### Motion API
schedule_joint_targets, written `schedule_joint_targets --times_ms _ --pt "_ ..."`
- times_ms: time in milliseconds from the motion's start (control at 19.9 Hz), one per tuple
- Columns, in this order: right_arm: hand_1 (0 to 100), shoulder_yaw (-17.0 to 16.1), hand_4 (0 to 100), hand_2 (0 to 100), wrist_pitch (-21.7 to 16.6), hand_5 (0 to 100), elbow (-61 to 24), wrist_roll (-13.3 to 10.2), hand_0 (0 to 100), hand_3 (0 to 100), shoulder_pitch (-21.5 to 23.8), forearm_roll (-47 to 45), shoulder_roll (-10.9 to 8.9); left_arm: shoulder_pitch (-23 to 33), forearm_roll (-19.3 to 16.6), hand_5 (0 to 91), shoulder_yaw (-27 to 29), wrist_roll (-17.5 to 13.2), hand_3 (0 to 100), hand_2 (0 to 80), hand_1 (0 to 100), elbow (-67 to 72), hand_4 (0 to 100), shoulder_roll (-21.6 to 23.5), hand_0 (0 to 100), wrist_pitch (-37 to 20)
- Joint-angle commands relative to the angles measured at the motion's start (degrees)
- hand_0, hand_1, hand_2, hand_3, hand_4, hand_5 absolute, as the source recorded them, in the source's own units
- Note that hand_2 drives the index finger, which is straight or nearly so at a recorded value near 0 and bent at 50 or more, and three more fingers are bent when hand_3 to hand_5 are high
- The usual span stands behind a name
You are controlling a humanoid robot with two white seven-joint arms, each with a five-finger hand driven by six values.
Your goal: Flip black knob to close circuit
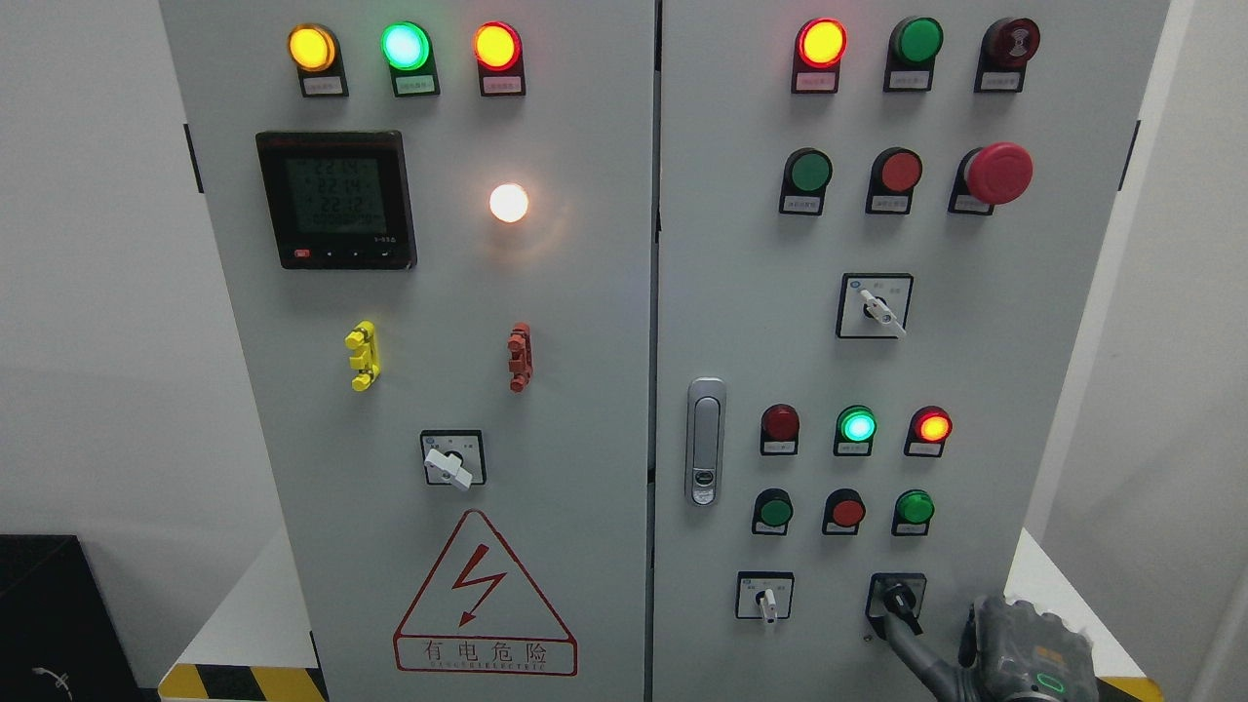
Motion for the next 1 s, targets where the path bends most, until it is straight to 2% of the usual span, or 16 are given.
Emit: schedule_joint_targets --times_ms 0,451,953 --pt "0 1.43 77 72 -0.04 71 0.02 0.17 0 94 0.45 0.02 -0.19 0.0 -1.23 0.0 -1.14 -0.01 0 0.0 0 1.32 0 0.0 0 0.01" --pt "0 3.45 77 72 -0.04 71 -0.78 -0.1 0 94 1.42 0.02 -0.1 0.0 -1.23 0.0 -1.14 -0.01 0 0.0 0 1.23 0 0.09 0 0.01" --pt "0 4.07 75 70 -0.12 70 -4.81 -1.15 0 92 3.87 -0.6 -0.02 0.0 -1.23 0.0 -1.14 -0.01 0 0.0 0 1.32 0 0.0 0 0.01"
